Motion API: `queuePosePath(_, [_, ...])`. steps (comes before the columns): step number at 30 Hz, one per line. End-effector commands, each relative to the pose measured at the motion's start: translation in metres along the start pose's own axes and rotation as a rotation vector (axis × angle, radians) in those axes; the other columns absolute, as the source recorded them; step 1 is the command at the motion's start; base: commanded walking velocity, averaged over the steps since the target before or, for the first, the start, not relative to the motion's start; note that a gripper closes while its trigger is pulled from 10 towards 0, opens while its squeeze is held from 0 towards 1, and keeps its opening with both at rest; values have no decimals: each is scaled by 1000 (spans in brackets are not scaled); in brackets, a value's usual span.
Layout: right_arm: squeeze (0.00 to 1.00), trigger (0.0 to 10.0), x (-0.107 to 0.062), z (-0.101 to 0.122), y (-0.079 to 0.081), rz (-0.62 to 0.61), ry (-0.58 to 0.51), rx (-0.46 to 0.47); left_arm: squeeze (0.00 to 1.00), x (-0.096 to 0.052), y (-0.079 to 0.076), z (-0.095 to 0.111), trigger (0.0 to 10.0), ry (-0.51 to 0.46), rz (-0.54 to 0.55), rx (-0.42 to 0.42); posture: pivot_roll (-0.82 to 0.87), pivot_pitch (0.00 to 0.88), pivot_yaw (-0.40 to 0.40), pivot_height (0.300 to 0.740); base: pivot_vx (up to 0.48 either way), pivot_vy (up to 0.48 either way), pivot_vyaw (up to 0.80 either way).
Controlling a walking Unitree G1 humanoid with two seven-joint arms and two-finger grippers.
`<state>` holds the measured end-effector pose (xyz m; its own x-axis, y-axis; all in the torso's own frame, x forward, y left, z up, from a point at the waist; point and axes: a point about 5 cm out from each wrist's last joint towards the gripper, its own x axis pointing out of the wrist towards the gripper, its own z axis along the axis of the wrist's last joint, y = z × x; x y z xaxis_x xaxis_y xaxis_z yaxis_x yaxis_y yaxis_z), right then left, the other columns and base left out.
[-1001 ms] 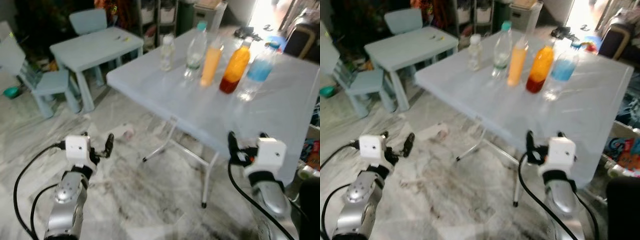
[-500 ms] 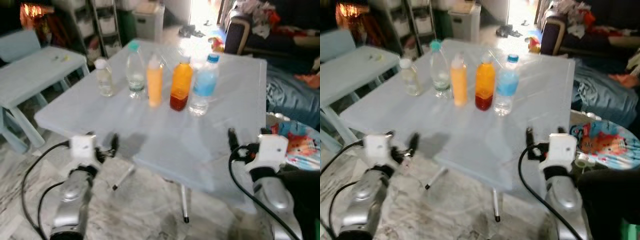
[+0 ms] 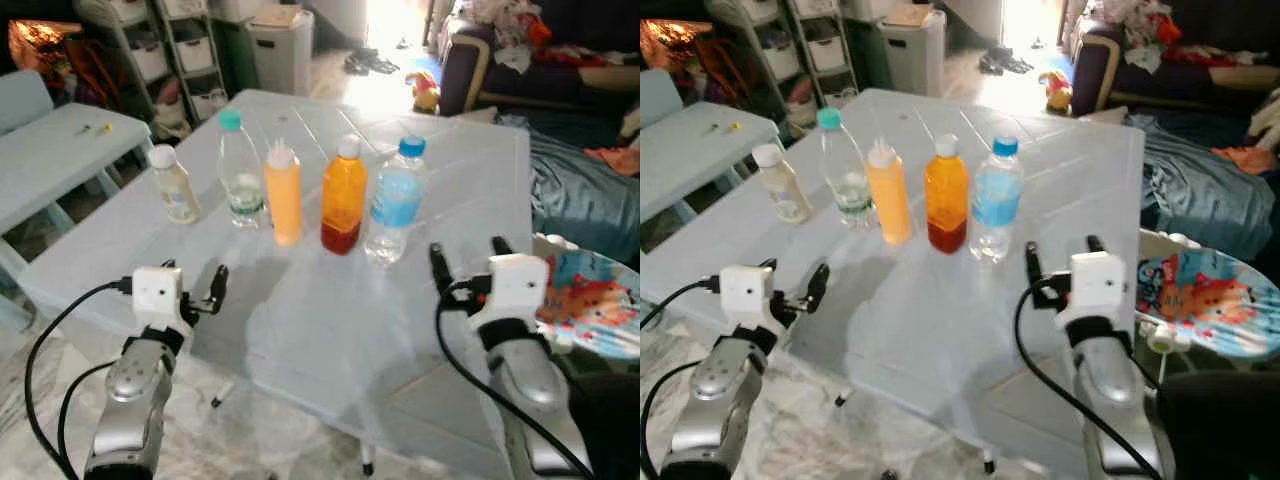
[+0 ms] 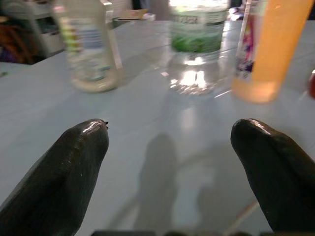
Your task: Restocking fridge
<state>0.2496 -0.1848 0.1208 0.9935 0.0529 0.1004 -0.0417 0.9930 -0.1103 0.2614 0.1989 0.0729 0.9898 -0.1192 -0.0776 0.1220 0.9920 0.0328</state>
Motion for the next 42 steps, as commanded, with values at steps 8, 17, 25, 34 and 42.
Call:
queuePosePath(8, [0,10000,8,12,10,65,-60,-6,0,-6,17,0,10000,17,45,35,-22,16,4,740,0,0,57])
queuePosePath(17, [0,10000,18,21,2,53,-103,-53,0,-5,18,2,10000,14,41,49,-19,22,8,740,0,0,107])
queuePosePath(25, [0,10000,28,38,0,56,-162,-67,0,-6,19,4,10000,11,37,57,-18,28,15,740,0,0,0])
queuePosePath(34, [0,10000,24,34,0,31,-153,-64,0,-10,20,5,10000,7,27,61,-16,19,26,740,0,0,0])
queuePosePath(42, [0,10000,13,31,7,36,-148,-65,0,-12,12,7,10000,-11,-8,38,-23,11,32,740,0,0,0])
